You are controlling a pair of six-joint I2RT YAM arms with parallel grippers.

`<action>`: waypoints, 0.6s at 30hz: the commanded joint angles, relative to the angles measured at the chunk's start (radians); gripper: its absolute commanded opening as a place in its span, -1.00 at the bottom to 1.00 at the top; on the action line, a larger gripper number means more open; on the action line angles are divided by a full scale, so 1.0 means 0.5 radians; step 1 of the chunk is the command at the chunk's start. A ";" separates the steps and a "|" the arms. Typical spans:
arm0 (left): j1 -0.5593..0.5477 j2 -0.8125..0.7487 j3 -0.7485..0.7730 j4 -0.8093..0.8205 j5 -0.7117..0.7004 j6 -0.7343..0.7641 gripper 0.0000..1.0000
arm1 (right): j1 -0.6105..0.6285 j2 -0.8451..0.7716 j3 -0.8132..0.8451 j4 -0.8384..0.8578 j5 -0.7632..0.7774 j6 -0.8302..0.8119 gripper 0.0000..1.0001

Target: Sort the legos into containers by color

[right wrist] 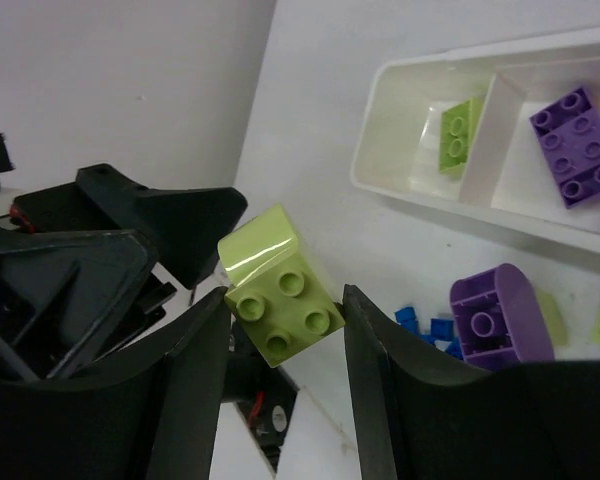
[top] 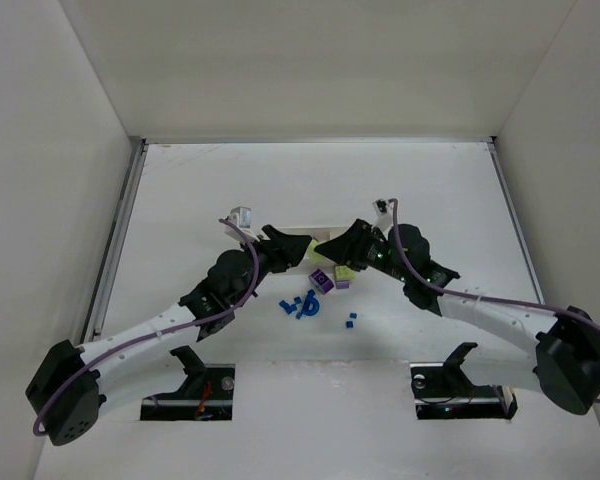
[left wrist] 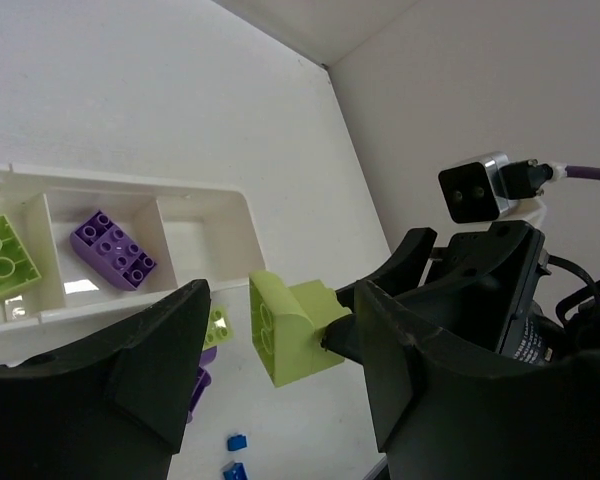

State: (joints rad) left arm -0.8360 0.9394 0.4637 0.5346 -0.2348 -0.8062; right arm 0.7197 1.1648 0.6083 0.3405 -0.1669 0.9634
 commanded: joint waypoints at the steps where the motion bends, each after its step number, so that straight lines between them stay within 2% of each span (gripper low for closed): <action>1: 0.005 -0.017 -0.013 0.084 0.016 -0.017 0.13 | -0.045 0.023 0.063 0.313 -0.139 0.165 -0.46; 18: 0.005 0.091 0.064 -0.017 0.025 -0.145 -0.12 | 0.010 0.140 0.087 0.331 -0.053 0.015 -0.47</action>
State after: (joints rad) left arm -0.8310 0.9787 0.4644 0.5037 -0.2325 -0.8574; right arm 0.7086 1.2278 0.6086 0.4282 -0.2089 1.0069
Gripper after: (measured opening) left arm 0.449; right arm 0.515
